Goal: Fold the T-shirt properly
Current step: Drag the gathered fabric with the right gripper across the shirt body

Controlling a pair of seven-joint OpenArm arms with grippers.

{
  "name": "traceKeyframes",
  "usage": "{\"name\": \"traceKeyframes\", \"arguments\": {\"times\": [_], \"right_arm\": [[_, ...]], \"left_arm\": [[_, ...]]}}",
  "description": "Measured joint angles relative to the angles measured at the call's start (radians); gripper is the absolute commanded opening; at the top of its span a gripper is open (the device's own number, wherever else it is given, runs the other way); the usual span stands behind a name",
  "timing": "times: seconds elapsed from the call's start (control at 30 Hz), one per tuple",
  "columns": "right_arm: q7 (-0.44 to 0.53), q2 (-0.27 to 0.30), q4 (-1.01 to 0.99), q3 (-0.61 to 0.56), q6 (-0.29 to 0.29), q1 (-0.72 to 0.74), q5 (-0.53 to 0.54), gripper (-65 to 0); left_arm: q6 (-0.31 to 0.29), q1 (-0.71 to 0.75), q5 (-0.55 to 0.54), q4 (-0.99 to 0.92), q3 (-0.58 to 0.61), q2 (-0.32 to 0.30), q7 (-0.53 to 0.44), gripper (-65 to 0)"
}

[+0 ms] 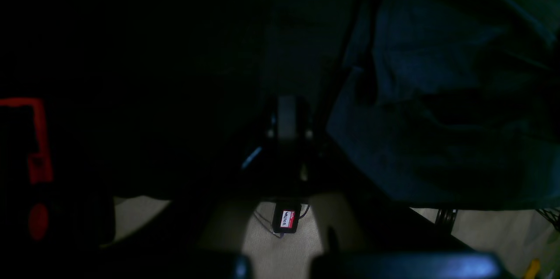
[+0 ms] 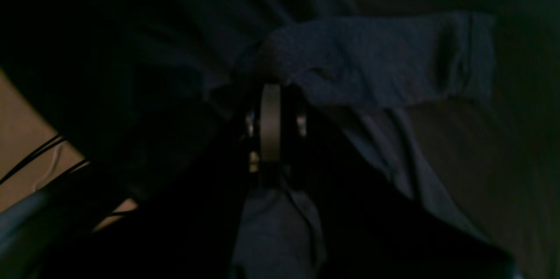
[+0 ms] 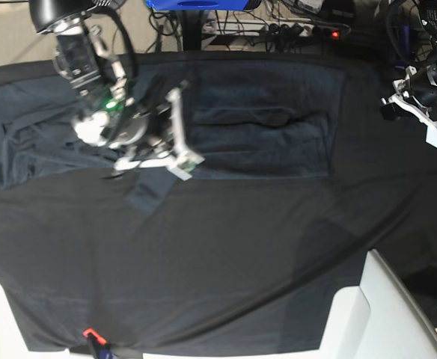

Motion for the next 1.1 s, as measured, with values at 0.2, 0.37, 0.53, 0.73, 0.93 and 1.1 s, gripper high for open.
{"name": "traceKeyframes", "arguments": {"times": [0.2, 0.37, 0.53, 0.73, 0.93, 1.1], "right_arm": [[0.000, 0.011, 0.000, -0.158, 0.001, -0.001, 0.000, -65.0], [0.000, 0.009, -0.007, -0.180, 0.002, -0.001, 0.000, -62.6], [0.000, 0.011, -0.007, -0.179, -0.001, 0.000, 0.000, -44.3], [0.000, 0.006, 0.013, -0.132, 0.007, 0.009, 0.005, -26.0], [-0.016, -0.089, -0.091, 0.150, -0.008, 0.166, -0.003, -20.3], [-0.039, -0.126, -0.409, 0.187, 0.004, 0.304, 0.008, -29.7]], "left_arm": [[0.000, 0.000, 0.000, 0.000, 0.000, 0.000, 0.000, -65.0], [0.000, 0.000, 0.000, 0.000, 0.000, 0.000, 0.000, -65.0], [0.000, 0.000, 0.000, 0.000, 0.000, 0.000, 0.000, -65.0], [0.000, 0.000, 0.000, 0.000, 0.000, 0.000, 0.000, -65.0], [-0.012, 0.077, -0.004, 0.028, -0.030, -0.027, 0.000, -65.0], [-0.213, 0.132, 0.000, 0.028, -0.238, -0.024, -0.008, -65.0]]}}
